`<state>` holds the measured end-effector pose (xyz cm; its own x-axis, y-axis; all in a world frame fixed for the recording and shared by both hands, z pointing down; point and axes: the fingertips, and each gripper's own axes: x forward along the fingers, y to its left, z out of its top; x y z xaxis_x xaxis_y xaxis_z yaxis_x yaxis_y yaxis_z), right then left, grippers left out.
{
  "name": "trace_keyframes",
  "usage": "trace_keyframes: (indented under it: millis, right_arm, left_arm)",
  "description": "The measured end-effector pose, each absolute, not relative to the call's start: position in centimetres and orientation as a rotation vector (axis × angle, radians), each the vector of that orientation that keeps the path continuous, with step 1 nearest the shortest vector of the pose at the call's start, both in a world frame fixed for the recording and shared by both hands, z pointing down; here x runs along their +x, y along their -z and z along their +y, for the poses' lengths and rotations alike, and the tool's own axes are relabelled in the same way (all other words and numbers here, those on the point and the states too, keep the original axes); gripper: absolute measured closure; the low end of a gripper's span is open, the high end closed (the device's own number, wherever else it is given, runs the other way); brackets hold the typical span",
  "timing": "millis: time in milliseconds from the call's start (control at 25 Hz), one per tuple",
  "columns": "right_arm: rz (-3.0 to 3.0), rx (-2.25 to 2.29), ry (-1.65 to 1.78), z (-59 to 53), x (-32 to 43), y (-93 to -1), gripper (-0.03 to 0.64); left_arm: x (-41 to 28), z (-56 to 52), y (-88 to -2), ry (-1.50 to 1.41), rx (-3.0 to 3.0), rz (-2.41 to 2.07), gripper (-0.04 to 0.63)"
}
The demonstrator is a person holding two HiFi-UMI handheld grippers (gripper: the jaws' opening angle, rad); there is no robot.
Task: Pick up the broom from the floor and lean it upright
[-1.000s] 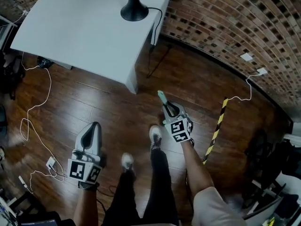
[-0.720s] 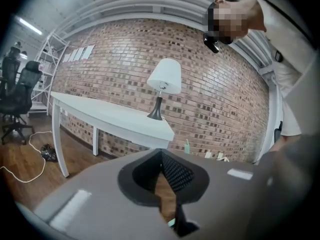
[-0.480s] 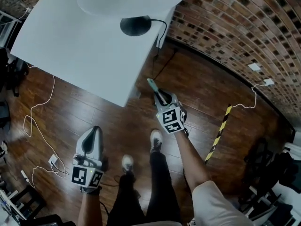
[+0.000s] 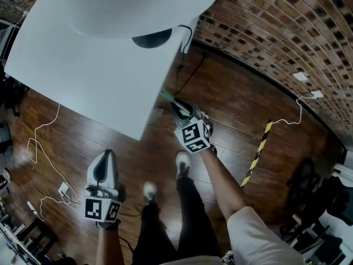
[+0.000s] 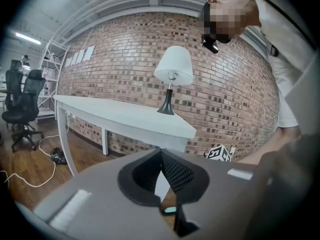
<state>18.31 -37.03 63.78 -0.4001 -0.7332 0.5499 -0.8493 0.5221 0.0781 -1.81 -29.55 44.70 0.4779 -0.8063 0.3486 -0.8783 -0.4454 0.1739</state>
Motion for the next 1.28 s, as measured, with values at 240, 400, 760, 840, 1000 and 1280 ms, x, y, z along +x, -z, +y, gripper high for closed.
trace_keyframes:
  millis: [240, 400, 760, 840, 1000, 1280]
  right_arm:
    - [-2.243, 1.318, -0.274, -37.6, 18.4, -63.7, 0.526]
    - [-2.242, 1.336, -0.242, -37.8, 18.5, -63.7, 0.518]
    - [-2.246, 1.291, -0.228, -37.0, 17.7, -64.0, 0.420]
    - [-2.238, 1.300, -0.245, -36.7, 17.9, -64.2, 0.411]
    - [-2.225, 1.346, -0.302, -35.7, 18.9, -64.3, 0.396]
    - [-2.135, 1.533, -0.202, -33.7, 22.2, -61.0, 0.604]
  left_arm:
    - [-1.7, -29.6, -45.4, -0.316, 2.393, -1.412, 0.594]
    - [-1.8, -29.2, -46.0, -0.325, 2.385, -1.400, 0.594]
    - [-2.7, -29.2, -45.7, -0.312, 2.391, -1.388, 0.594]
    - [-3.0, -29.2, -45.8, -0.311, 2.383, -1.396, 0.594]
    - [-3.1, -28.8, -45.9, -0.312, 2.379, -1.394, 0.594]
    - [-3.1, -28.4, -45.3, -0.303, 2.399, -1.381, 0.594]
